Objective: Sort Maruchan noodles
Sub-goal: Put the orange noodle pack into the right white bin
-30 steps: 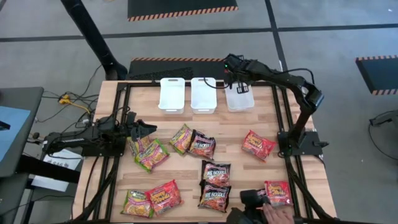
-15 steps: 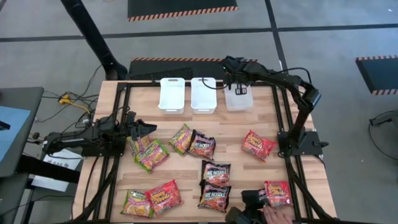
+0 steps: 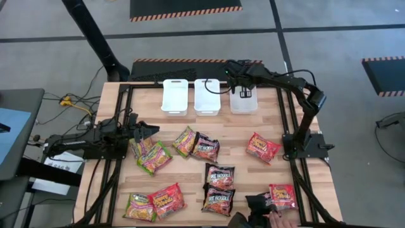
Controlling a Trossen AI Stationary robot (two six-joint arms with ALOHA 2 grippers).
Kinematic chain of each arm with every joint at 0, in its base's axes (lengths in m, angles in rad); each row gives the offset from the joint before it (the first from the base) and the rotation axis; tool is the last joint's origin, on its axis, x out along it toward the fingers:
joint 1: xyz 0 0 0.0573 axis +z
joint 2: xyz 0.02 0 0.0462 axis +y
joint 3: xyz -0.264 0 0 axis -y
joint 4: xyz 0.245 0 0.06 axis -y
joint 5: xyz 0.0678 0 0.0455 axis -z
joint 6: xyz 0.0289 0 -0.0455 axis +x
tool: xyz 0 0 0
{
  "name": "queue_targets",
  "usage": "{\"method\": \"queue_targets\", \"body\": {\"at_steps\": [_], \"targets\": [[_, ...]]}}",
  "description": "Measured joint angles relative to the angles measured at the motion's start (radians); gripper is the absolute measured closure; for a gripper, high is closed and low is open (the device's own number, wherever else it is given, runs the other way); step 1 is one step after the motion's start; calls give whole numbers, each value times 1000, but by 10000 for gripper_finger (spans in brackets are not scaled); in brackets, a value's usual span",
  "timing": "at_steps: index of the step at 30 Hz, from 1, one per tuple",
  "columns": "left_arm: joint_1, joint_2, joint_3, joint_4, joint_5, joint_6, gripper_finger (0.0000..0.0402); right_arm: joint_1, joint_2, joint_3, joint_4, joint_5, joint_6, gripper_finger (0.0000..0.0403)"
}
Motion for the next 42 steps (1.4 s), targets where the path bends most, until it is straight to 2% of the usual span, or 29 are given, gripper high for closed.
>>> {"method": "queue_targets", "body": {"at_steps": [14, 24, 35, 42], "targets": [[0, 0, 3, -8, -3, 0, 184, 11, 0, 0, -85, -32, 156, 398], [0, 0, 5, -9, -3, 15, 184, 39, 1, -2, -126, -9, 165, 398], [0, 0, 5, -10, -3, 15, 184, 6, 1, -2, -131, -15, 164, 357], [0, 0, 6, -10, -3, 15, 184, 3, 1, -1, -98, -65, 199, 352]]}}
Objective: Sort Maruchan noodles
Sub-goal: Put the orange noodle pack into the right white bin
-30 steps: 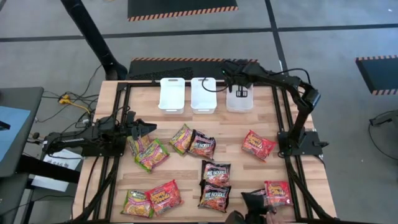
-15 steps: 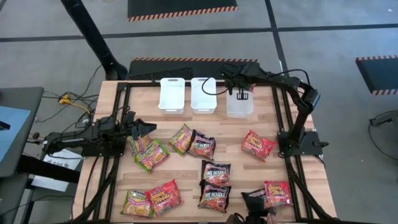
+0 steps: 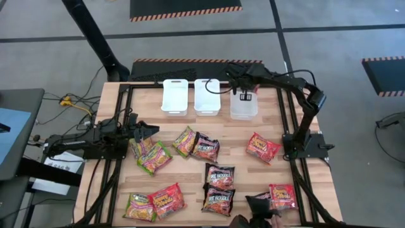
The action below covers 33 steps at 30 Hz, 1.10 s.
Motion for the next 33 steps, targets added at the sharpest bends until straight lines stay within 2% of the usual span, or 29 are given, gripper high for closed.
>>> {"method": "queue_targets", "body": {"at_steps": [4, 8, 21, 33], "targets": [[0, 0, 0, 0, 0, 0, 184, 9, 0, 0, 5, -47, 10, 351], [0, 0, 0, 0, 0, -5, 184, 16, 0, 0, 5, -50, 44, 351], [0, 0, 0, 1, 0, -3, 184, 21, 40, 1, -68, -80, 311, 351], [0, 0, 0, 1, 0, -4, 184, 30, 54, 1, -103, -51, 275, 350]]}}
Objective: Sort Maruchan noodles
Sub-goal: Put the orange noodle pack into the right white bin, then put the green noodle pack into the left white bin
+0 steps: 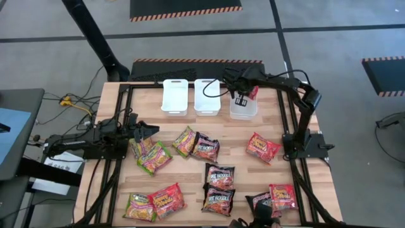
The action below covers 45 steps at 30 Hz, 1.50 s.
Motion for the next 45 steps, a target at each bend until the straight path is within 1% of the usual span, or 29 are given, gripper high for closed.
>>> {"method": "queue_targets", "body": {"at_steps": [3, 6, 15, 19, 24, 30, 35, 38, 42, 45], "targets": [[0, 0, 0, 0, 0, 0, 184, 0, 0, 0, -21, 0, -3, 343], [0, 0, 0, 0, 0, 0, 184, 0, 0, 0, -28, 2, -4, 327], [0, 0, 0, 0, 0, -5, 184, -3, 0, 0, -34, 6, -3, 254], [0, 0, 0, 0, 0, -5, 184, -3, 0, 0, -44, 7, -3, 234], [0, 0, 0, 0, 0, -12, 184, -3, 0, 0, -44, -10, 21, 231], [0, 0, 0, 0, 0, -23, 184, -18, -1, 0, 0, -121, 34, 236], [0, 0, 0, 0, 0, -23, 184, -18, -1, 0, 57, -121, 1, 237], [0, 0, 0, 0, 0, -23, 184, -20, -1, 0, 58, -115, -3, 236], [0, 0, 0, 0, 0, -23, 184, -22, -1, 0, 57, -70, 11, 236], [0, 0, 0, 0, 0, -23, 184, -27, -1, 0, 56, -9, 11, 236]]}}
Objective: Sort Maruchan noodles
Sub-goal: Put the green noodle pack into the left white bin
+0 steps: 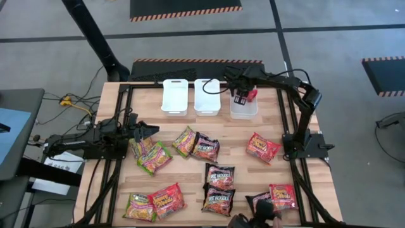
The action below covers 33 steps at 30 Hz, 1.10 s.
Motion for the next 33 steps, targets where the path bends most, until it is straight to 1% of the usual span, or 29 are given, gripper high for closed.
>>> {"method": "queue_targets", "body": {"at_steps": [2, 7, 14, 19, 22, 28, 33], "targets": [[0, 0, 0, 0, 0, 0, 184, -1, 0, 0, 0, 30, -5, 236], [0, 0, 0, 0, 0, 0, 184, -2, -7, 16, -12, 39, -8, 236], [0, 0, 0, 0, 0, 0, 184, 7, -8, 147, -94, 41, 2, 236], [0, 0, 0, 0, 0, 0, 184, 30, -8, 267, -184, 33, 91, 236], [0, 0, 0, 0, 0, 0, 184, 46, -8, 317, -234, 29, 134, 236], [0, 0, 0, 0, 10, 0, 184, 106, -8, 387, -347, 29, 197, 231], [0, 0, 0, 1, 6, 24, 184, 168, -8, 419, -406, 29, 255, 211]]}}
